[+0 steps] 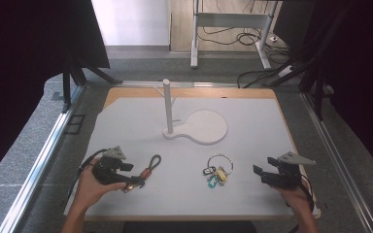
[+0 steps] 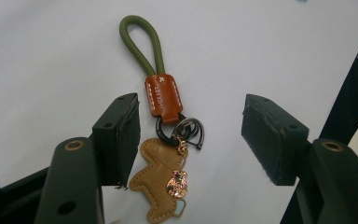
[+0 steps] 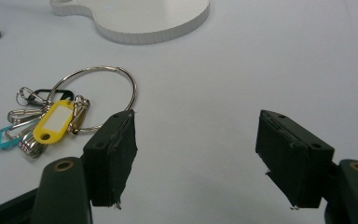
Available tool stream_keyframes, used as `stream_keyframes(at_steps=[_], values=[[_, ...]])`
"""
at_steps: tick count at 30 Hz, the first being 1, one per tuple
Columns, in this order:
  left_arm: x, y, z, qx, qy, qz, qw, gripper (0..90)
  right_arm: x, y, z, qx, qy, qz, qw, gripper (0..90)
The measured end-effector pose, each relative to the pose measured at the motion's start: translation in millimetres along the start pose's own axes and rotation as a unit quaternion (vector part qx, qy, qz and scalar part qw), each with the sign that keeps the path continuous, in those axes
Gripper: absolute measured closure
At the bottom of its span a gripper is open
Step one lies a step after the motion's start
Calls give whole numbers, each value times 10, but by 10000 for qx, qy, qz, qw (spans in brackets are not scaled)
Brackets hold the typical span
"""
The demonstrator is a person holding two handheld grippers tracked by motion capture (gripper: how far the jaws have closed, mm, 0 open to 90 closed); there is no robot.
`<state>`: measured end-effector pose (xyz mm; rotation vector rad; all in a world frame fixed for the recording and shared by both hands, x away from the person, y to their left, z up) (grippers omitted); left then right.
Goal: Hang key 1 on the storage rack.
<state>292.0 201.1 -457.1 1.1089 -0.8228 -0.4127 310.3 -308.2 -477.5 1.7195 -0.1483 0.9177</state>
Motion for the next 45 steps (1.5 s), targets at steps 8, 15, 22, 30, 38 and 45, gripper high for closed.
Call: stream_keyframes(at_steps=[8, 15, 22, 30, 38, 45], values=[[60, 38, -10, 280, 22, -149, 9995, 385, -5, 35, -18, 9, 3, -36, 10000, 294], [204, 157, -7, 255, -40, -252, 9993, 375, -6, 43, -12, 4, -23, -53, 10000, 296], [333, 177, -30, 114, -110, -548, 9984, 379, -19, -10, -35, 15, 57, -172, 9998, 298], [437, 121, -84, 52, 56, -892, 9960, 392, -20, -29, -56, -26, 99, -238, 9997, 298], [484, -12, -57, 86, 178, -1244, 9920, 437, -21, -64, -85, -100, 120, -345, 9993, 299], [531, -145, -63, 97, 261, -1522, 9880, 472, -32, -106, -96, -188, 142, -461, 9987, 300]])
Point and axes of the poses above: each handheld gripper's, and its own axes: y roughly backward along the jaws, x roughly out of its top, z roughly to its right, the point moved 3 cm from there along -y, roughly forward along the jaws, and after that the axes turned 15 degrees about -z, right-handed, at the moved point
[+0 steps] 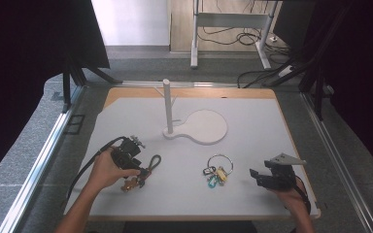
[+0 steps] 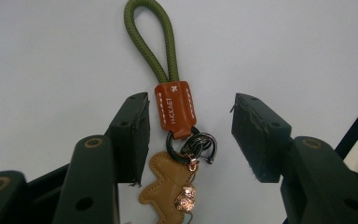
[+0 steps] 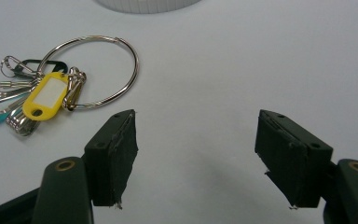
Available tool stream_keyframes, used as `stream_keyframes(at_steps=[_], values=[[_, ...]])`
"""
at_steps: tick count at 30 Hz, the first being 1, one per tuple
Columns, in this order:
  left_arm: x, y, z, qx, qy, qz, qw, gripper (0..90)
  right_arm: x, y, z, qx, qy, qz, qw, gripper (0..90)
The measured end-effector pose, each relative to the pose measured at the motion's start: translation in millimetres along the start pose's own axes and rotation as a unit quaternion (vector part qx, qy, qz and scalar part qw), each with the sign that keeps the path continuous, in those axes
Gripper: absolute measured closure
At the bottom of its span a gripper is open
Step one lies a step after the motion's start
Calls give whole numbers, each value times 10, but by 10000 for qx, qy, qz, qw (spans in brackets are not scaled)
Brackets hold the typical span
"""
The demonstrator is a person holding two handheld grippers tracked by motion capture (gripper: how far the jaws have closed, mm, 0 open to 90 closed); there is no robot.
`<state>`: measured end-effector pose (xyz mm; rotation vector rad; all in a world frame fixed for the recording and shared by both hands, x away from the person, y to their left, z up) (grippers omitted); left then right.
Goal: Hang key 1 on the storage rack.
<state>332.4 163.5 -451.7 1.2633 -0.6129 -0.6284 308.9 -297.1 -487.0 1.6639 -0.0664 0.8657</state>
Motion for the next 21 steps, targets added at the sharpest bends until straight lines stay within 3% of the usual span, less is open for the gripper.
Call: stream_keyframes(at_steps=[21], values=[[137, -169, -38, -43, 121, -427, 9990, 532, -8, -2, -12, -25, 61, -40, 10000, 300]])
Point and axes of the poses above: each handheld gripper's, and its own axes: y roughly backward along the jaws, x roughly out of its top, z roughly to its right, the point moved 3 cm from there along -y, roughly forward along the jaws, and after that the axes turned 15 degrees about -z, right-handed, at the moved point
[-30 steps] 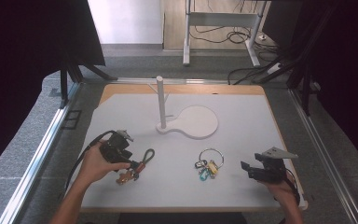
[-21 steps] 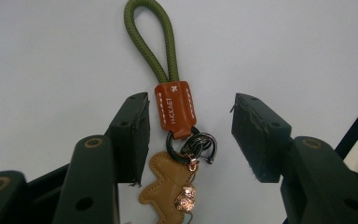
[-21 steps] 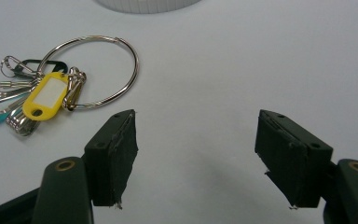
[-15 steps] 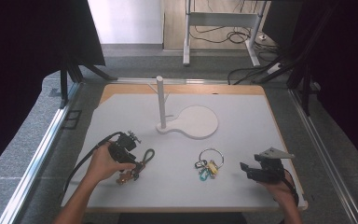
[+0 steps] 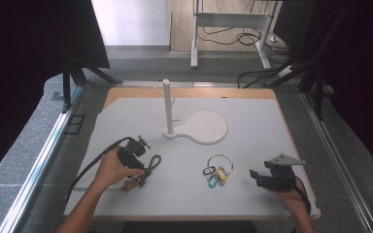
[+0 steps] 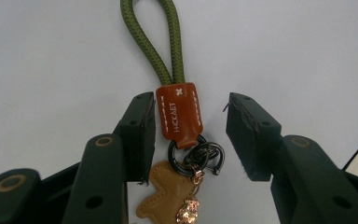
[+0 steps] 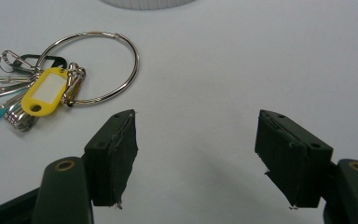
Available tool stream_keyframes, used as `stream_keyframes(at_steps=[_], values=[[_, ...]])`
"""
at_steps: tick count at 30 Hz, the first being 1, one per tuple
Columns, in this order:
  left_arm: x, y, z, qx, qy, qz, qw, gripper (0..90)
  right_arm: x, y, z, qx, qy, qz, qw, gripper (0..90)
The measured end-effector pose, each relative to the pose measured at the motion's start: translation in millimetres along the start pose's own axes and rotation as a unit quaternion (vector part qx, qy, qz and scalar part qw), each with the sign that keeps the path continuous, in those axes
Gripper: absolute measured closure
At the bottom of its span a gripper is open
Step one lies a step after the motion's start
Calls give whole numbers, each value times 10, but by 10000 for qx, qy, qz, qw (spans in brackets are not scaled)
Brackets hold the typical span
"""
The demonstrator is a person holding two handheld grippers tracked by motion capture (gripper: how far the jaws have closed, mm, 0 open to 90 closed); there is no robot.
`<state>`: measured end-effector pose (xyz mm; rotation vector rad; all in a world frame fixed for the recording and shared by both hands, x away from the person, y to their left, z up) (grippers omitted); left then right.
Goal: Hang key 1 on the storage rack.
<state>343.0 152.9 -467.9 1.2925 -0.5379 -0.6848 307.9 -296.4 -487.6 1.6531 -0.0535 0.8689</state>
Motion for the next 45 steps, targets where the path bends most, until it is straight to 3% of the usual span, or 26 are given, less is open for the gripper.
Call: stream_keyframes(at_steps=[20, 27, 32, 45], values=[[106, -147, 12, 254, 101, -354, 9990, 584, -9, 16, 11, -33, 9, -19, 10000, 299], [116, -188, 18, 466, 101, -415, 9980, 621, -23, 47, 57, -61, -68, 26, 10000, 299], [110, -205, 71, 740, 124, -384, 9964, 649, -29, 38, 65, -71, -109, 5, 9999, 299], [101, -180, 57, 639, -54, -399, 9971, 677, -34, 17, 59, -93, -73, -39, 9999, 299]])
Point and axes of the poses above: each handheld gripper's, and its own axes: y roughly backward along the jaws, x roughly out of its top, z roughly to its right, the point moved 3 cm from there along -y, roughly forward along the jaws, and after that the axes turned 15 degrees about -z, right-handed, at the moved point
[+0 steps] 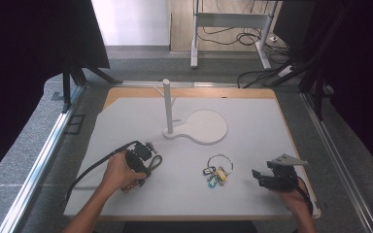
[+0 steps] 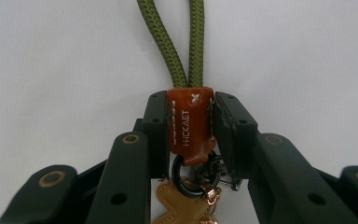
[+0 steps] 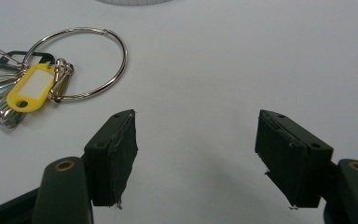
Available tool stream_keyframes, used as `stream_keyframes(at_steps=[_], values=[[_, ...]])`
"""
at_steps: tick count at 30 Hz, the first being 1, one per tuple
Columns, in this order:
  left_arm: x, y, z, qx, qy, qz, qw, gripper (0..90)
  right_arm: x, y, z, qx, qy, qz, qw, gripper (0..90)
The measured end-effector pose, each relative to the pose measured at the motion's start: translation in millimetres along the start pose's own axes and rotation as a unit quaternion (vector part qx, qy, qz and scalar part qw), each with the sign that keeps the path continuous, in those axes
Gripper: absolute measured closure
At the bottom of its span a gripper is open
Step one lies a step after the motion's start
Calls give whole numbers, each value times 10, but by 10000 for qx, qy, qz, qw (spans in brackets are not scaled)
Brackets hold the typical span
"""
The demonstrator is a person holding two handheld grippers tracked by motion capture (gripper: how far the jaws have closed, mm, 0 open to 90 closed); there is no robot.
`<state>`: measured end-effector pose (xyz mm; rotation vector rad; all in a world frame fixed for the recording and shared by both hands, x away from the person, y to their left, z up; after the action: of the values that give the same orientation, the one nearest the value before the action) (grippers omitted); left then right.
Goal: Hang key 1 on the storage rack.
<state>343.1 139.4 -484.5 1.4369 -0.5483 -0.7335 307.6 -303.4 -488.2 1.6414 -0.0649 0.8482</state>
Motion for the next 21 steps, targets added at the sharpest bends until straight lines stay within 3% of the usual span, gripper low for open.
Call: stream_keyframes(at_steps=[7, 14, 21], values=[[-59, 156, -78, -360, -34, 255, 9990, 678, -1, 13, 10, -18, -30, 9, 10000, 299], [-115, 290, -168, -505, -110, 360, 9980, 678, -2, 2, 5, -27, -17, -14, 10000, 299], [-226, 494, -244, -644, -131, 688, 9955, 678, 0, 16, 5, 3, -31, -8, 10000, 300]])
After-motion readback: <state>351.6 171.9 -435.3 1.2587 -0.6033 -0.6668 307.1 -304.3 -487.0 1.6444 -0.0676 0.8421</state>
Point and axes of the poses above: each handheld gripper's, and its own axes: y roughly backward along the jaws, x roughly out of its top, z roughly to its right, the point moved 3 cm from there along -y, roughly forward along the jaws, and after that the axes turned 15 degrees about -z, right-handed, at the moved point
